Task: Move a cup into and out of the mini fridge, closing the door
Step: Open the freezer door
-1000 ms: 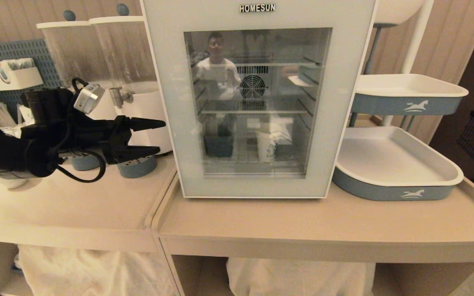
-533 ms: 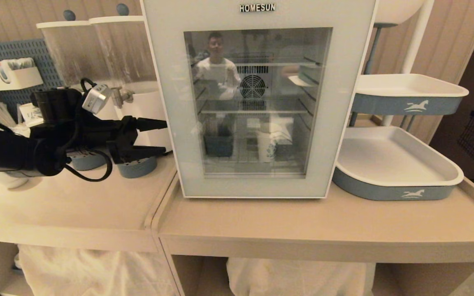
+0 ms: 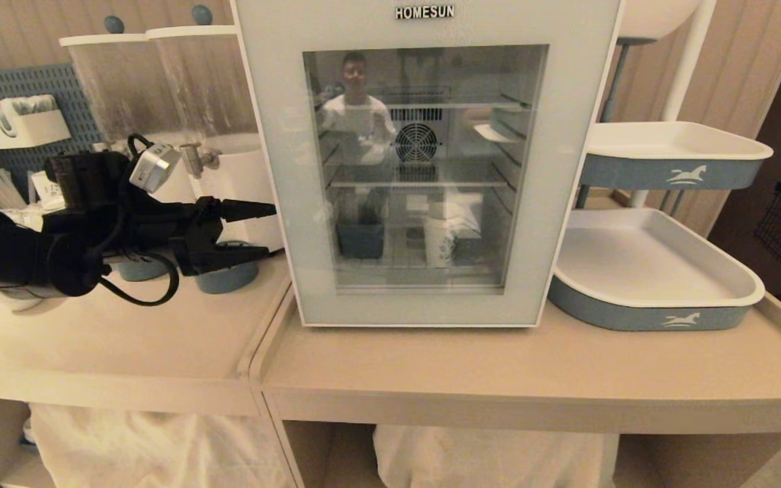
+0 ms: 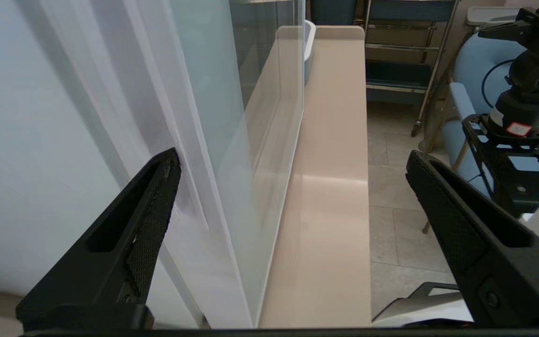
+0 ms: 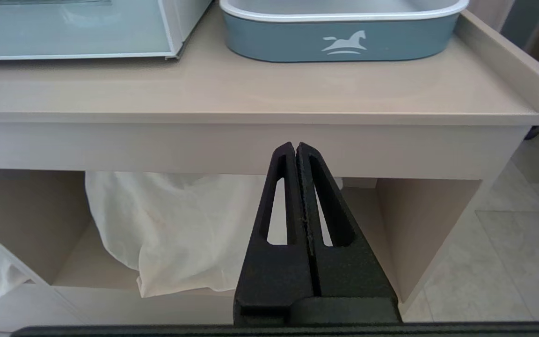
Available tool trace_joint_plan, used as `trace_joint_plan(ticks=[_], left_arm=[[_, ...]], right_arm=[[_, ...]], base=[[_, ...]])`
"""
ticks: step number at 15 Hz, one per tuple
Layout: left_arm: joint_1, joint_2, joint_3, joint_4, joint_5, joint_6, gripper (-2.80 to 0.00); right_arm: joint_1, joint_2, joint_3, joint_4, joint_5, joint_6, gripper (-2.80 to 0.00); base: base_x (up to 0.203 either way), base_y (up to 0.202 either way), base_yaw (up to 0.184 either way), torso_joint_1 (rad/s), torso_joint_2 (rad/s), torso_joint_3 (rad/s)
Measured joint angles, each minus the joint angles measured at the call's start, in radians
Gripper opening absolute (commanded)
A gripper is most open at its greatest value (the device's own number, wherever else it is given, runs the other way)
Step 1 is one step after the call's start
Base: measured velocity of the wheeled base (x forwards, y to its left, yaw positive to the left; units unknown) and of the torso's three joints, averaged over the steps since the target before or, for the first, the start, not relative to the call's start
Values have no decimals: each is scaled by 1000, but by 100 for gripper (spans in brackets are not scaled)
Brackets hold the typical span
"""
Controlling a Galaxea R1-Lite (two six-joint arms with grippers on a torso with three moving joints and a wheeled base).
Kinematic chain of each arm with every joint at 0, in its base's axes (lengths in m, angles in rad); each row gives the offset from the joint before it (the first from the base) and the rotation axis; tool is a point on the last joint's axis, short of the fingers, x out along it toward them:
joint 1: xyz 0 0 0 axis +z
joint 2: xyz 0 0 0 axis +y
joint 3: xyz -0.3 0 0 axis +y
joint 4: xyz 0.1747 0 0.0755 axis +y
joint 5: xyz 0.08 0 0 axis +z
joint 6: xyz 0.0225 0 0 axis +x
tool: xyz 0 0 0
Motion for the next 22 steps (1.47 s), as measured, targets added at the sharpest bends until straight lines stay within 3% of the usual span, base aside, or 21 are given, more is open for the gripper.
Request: trace_joint_plan(ticks=[6, 17, 22], left_arm=[[-1, 0, -12, -5, -17, -36, 0], [-29, 71, -63, -12, -3, -19, 0], [-44, 87, -67, -18, -30, -37, 0]], right_arm=[[-1, 0, -4, 17, -1, 0, -280], [0, 0, -6, 19, -1, -6, -280], [-1, 0, -6, 19, -3, -6, -280]], base=[[0, 0, 0, 0, 0, 0], [0, 0, 0, 0, 0, 0], [0, 0, 0, 0, 0, 0]])
